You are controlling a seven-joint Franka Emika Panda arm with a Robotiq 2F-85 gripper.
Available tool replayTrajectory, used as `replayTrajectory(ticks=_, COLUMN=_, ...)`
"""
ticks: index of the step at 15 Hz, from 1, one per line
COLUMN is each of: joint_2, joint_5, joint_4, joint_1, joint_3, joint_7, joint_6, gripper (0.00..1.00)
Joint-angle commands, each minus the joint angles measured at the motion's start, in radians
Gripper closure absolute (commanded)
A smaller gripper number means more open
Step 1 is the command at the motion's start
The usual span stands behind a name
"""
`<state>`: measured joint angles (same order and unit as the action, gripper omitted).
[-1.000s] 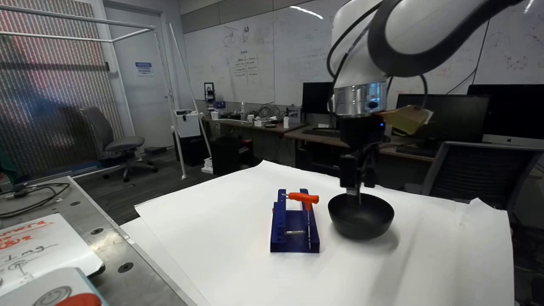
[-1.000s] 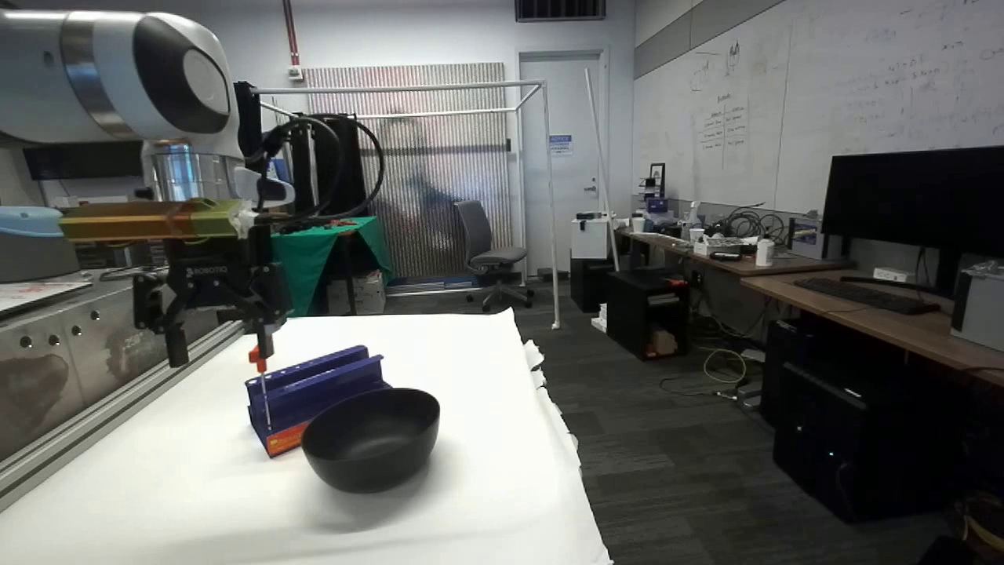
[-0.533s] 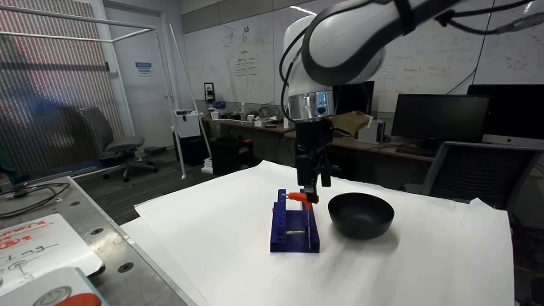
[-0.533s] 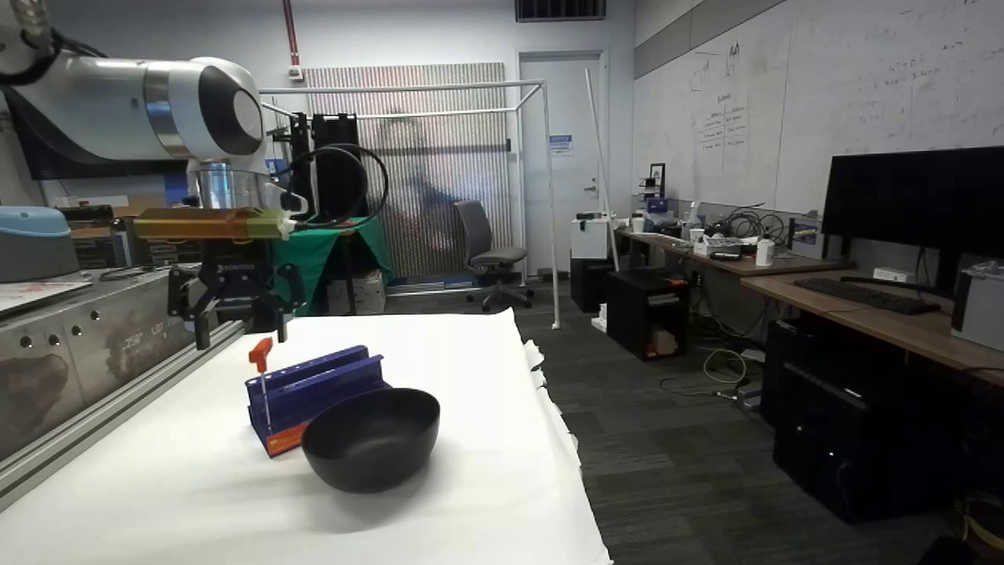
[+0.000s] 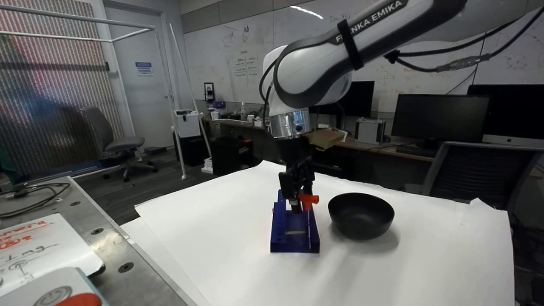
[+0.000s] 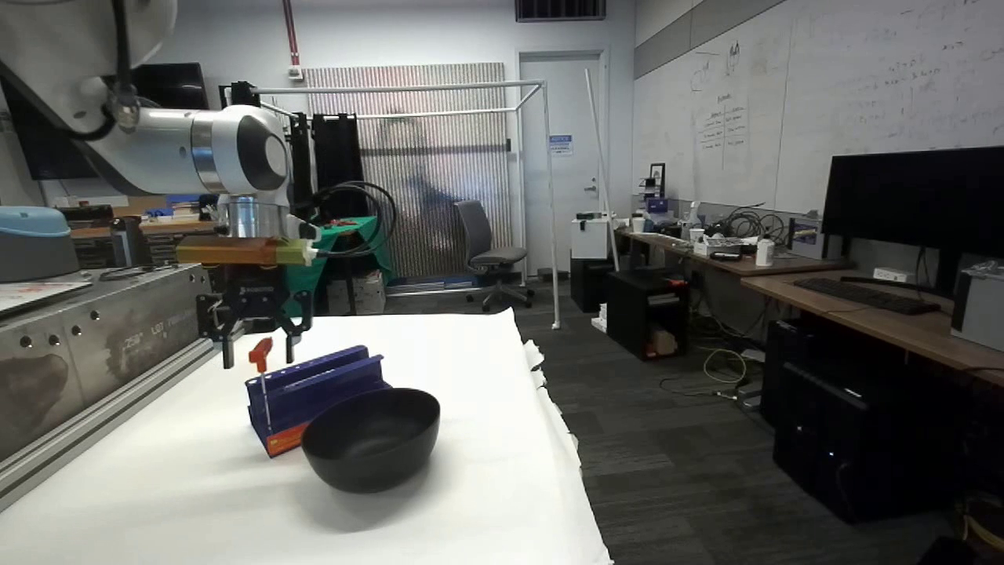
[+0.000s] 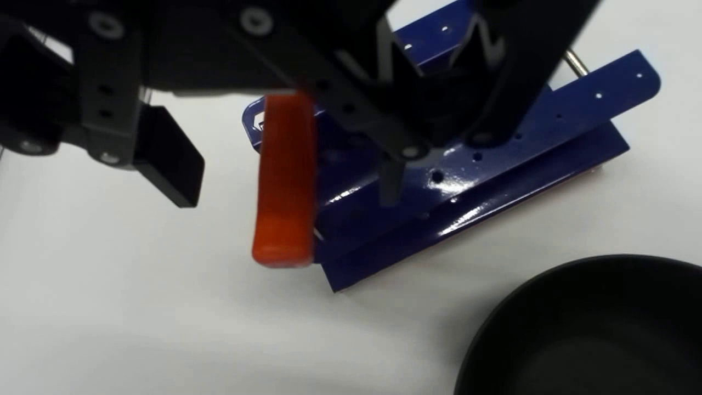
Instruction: Put the orange object in the bowl
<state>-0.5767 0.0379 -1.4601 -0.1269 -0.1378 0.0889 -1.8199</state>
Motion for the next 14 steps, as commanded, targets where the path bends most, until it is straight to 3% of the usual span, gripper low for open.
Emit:
replayTrajectory(ticks=1, joint_2=-0.041, joint_5=0.014, joint_4=0.091, joint_1=-0.016, joint_3=0.014, joint_7=0.017, joint_6=0.081, gripper=0.50)
replayTrajectory(ticks=6, joint_2=-0.010, joint_5=0.029, joint_4=0.087, joint_1=-0.021, joint_3=0.026, joint_7=-0.001, joint_6=0.151, gripper=0.89)
replayTrajectory(ticks=7, joint_2=-0.003, joint_5=0.035, joint_4=0.083, joint_1=-0.021, joint_3=0.027, joint_7=0.001, joint_6=0.160, gripper=0.93)
replayTrajectory(ticks=14, joint_2=0.161, joint_5=0.036, joint_4=0.010, joint_1=-0.039, joint_3=0.024, joint_7=-0.065, joint_6=0.204, gripper=0.91)
